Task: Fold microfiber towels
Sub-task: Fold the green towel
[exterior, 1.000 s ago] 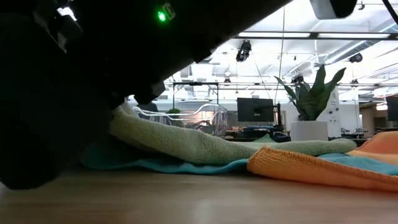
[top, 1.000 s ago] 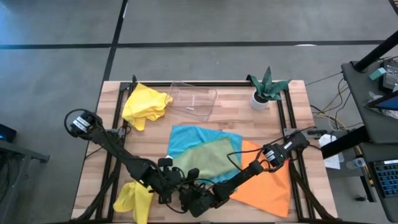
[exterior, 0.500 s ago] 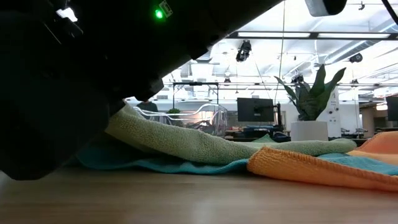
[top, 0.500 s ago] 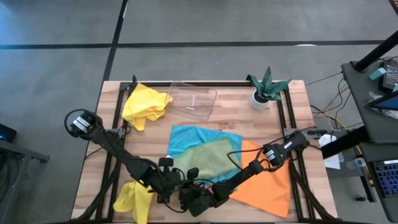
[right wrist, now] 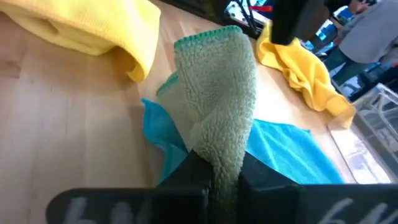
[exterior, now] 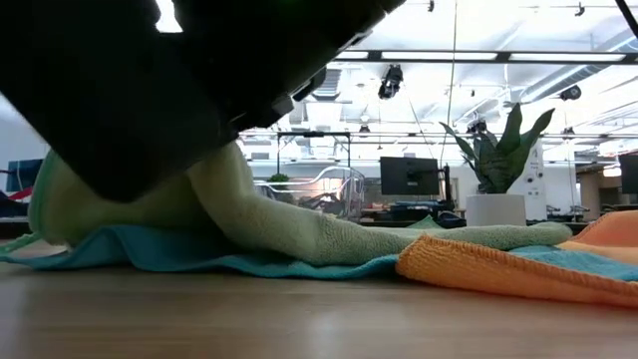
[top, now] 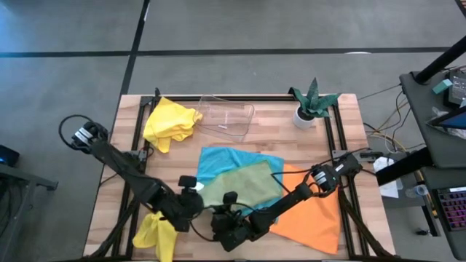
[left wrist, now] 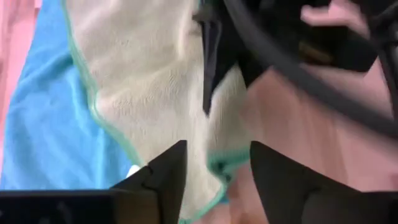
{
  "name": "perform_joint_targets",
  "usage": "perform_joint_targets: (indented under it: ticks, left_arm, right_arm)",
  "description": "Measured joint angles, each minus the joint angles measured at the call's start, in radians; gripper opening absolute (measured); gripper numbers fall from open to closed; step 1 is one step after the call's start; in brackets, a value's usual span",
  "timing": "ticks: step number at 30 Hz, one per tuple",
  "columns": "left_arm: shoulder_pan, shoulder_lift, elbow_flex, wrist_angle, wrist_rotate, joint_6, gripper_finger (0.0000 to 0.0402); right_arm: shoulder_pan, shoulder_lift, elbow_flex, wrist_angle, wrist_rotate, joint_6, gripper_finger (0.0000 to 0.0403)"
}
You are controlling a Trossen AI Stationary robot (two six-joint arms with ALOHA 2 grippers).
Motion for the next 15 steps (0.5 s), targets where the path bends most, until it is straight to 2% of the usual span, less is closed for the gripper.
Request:
perform_joint_targets:
  ticks: [4,10,15]
  left_arm:
    - [-0.046,-0.005,-0.035,0.001,-0.021,-0.009,0.0187]
    - [-0.124,0.001,-0.104,0.007,-0.107,-0.14,0.0199]
    - [-0.156,0.03,-0.207,0.169,-0.124,-0.193,0.0199]
  right_arm:
    - [-0.002,-0.013,-0.005,-0.022,0.004,0.021,0.0009]
    - [-0.005,-0.016,-0.01,-0.038,0.006,0.035,0.0008]
    - [-0.009,-0.016,-0.01,-0.036,0.006,0.036,0.0008]
